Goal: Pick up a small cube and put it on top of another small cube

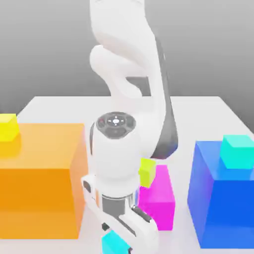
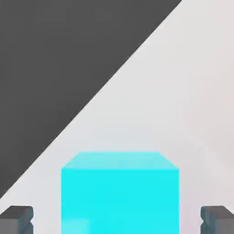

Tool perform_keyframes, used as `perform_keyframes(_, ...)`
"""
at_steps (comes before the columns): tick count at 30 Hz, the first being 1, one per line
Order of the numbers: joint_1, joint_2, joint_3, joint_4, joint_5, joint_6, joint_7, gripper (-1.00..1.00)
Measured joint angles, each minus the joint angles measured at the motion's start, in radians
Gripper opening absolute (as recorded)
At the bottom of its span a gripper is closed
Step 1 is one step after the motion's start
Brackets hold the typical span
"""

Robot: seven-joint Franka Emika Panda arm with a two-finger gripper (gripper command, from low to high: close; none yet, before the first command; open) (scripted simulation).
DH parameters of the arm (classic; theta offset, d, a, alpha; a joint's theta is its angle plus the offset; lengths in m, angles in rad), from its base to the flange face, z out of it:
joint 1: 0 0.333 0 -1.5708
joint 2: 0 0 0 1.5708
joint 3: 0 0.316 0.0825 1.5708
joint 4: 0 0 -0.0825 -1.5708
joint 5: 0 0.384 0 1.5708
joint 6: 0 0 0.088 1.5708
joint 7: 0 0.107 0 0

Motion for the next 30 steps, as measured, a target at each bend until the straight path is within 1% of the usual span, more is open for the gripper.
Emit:
perform_keyframes(5,0.001,0.010,-0.001,0.002,-0.002,0.010,0.002,-1.00)
perform_keyframes(7,-0.004,-0.028,0.004,-0.005,0.002,-0.021,-0.001,-1.00)
perform_keyframes(10,-0.013,-0.127,0.017,-0.024,0.016,-0.101,-0.012,-1.00)
perform_keyframes(12,-0.008,-0.195,0.045,-0.019,0.028,-0.173,-0.052,-1.00)
perform_keyframes(16,0.041,-0.326,0.127,0.025,0.066,-0.344,-0.200,-1.00)
perform_keyframes(21,0.182,-0.488,0.187,0.085,0.113,-0.561,-0.393,-1.00)
perform_keyframes(26,0.281,-0.642,0.235,0.145,0.141,-0.777,-0.571,-1.00)
perform_keyframes(28,0.297,-0.645,0.249,0.122,0.140,-0.757,-0.594,-1.00)
perform_keyframes(30,0.300,-0.620,0.258,0.075,0.135,-0.687,-0.595,-1.00)
